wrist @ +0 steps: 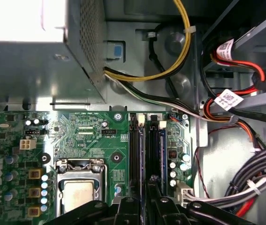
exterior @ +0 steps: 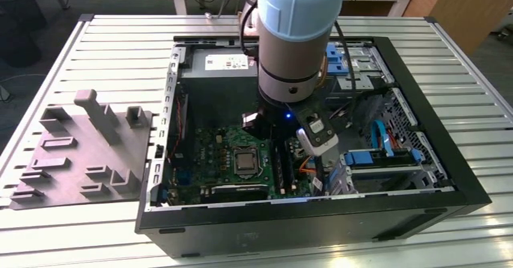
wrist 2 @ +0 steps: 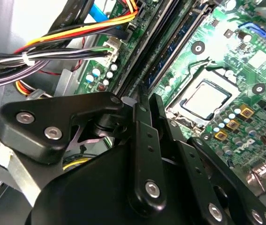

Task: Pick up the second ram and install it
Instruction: 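Insert the second ram into the second slot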

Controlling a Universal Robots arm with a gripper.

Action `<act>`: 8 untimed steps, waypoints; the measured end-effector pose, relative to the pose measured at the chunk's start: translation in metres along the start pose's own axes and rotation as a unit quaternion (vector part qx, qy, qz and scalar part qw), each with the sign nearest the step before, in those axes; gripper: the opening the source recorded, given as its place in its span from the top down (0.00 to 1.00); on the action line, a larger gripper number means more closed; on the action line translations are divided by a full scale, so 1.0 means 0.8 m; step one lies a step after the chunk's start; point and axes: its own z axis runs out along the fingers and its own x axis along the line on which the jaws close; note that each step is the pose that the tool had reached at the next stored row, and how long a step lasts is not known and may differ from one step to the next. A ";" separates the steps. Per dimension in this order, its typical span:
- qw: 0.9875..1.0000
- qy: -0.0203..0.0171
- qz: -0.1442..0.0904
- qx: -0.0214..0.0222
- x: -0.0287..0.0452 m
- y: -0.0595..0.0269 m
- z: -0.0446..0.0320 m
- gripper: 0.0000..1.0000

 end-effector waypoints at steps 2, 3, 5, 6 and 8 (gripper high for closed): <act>1.000 0.000 0.000 0.000 -0.0004 0.001 -0.0067 0.79; 1.000 0.000 0.000 0.000 -0.0006 0.001 -0.0103 0.79; 1.000 0.000 0.000 0.000 -0.0009 0.002 -0.0181 0.79; 1.000 0.000 0.000 0.000 -0.0011 0.002 -0.0211 0.79; 1.000 0.000 0.000 0.001 -0.0014 0.002 -0.0255 0.79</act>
